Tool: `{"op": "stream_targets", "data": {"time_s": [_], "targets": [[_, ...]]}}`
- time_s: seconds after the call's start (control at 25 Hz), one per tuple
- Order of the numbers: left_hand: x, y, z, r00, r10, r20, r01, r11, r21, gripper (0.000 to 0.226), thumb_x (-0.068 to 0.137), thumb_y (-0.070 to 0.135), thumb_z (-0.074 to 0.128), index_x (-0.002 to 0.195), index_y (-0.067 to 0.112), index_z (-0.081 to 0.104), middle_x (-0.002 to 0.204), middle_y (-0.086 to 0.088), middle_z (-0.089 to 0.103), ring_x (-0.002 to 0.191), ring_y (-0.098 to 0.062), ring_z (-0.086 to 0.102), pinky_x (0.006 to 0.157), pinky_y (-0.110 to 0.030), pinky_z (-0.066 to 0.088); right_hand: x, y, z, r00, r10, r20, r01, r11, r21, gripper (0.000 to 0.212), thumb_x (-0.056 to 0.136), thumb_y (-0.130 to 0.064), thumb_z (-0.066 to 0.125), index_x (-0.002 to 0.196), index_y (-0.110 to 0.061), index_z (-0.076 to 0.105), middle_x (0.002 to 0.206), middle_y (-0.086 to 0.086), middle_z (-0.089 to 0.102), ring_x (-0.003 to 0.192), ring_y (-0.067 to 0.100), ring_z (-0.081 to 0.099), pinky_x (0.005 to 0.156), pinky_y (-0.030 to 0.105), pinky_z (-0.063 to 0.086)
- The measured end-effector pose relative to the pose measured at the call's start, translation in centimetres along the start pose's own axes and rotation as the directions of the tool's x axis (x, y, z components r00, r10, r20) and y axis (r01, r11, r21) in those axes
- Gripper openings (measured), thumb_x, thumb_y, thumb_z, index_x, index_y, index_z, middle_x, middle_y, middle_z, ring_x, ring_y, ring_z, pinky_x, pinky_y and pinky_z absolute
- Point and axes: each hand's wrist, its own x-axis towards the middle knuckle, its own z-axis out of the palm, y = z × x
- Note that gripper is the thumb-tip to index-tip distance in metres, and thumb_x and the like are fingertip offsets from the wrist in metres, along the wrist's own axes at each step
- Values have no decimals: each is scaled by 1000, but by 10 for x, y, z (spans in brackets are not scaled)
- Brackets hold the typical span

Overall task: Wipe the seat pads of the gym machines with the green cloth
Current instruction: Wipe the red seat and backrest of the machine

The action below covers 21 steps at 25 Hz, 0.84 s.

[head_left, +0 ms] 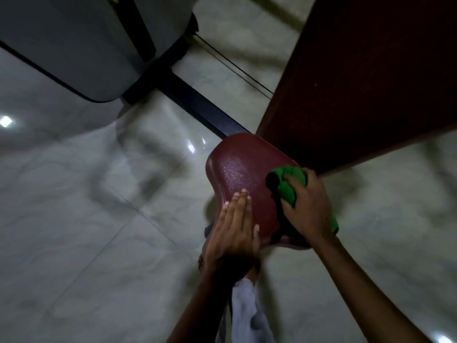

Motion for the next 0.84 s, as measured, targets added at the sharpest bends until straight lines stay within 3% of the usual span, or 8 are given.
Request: {"op": "stream_targets", "data": {"time_s": [0.12,0.32,0.4,0.48,0.56,0.64,0.76,0.84], "targets": [[4,0,-1,1000,-3,-6,3,1000,28,52,88,22,42,131,-5,51,141,-20,47,131,-30,45,105,-44,41,-3,13,-1,943,-329,44,330,944,-21,50,65,-18,73,114,-11,65,120,22,55,93,41,59,70,40,53],[3,-1,2,999,-30,-16,31,997,77,53,91,26,38,134,-5,48,142,-20,45,133,-30,43,104,-44,43,58,5,2,998,27,51,-28,1000,10,50,78,-19,69,126,-13,58,127,20,45,105,40,51,77,41,47],[7,-1,4,999,-50,-15,51,992,118,54,95,27,32,134,-7,47,141,-23,45,131,-33,45,101,-44,45,46,-4,1,988,-141,56,140,990,20,48,74,-20,70,121,-13,61,126,22,48,100,40,53,74,41,50],[4,0,5,998,-63,0,62,987,149,55,97,28,25,132,-8,49,140,-25,45,129,-35,46,99,-44,47,18,-1,-2,894,-438,91,439,898,11,50,67,-27,70,116,-16,64,121,20,54,91,36,58,65,37,52],[5,-1,5,998,-65,-11,66,980,185,55,97,28,25,132,-8,49,140,-25,44,129,-35,46,97,-45,47,16,6,-5,815,-561,142,568,823,-5,52,67,-32,71,116,-20,63,120,17,56,89,32,60,60,33,52],[5,2,4,996,-91,-13,91,974,206,57,97,29,24,132,-9,47,141,-27,43,129,-37,45,97,-46,47,45,2,-8,854,-490,176,497,868,6,50,75,-30,70,123,-21,59,126,16,49,99,33,56,66,36,51],[4,11,2,965,-258,-53,263,940,216,65,96,37,23,133,-10,45,140,-28,43,129,-37,47,101,-47,45,76,-12,-5,955,-218,202,230,972,-38,51,84,-31,63,132,-22,50,133,13,38,110,31,46,78,38,46],[3,14,2,935,-348,-65,354,915,195,69,95,42,22,133,-10,46,139,-27,46,127,-35,48,102,-45,43,64,-26,-4,956,-251,153,260,965,-42,50,78,-30,68,126,-20,55,131,15,43,103,33,49,75,39,47]]}}
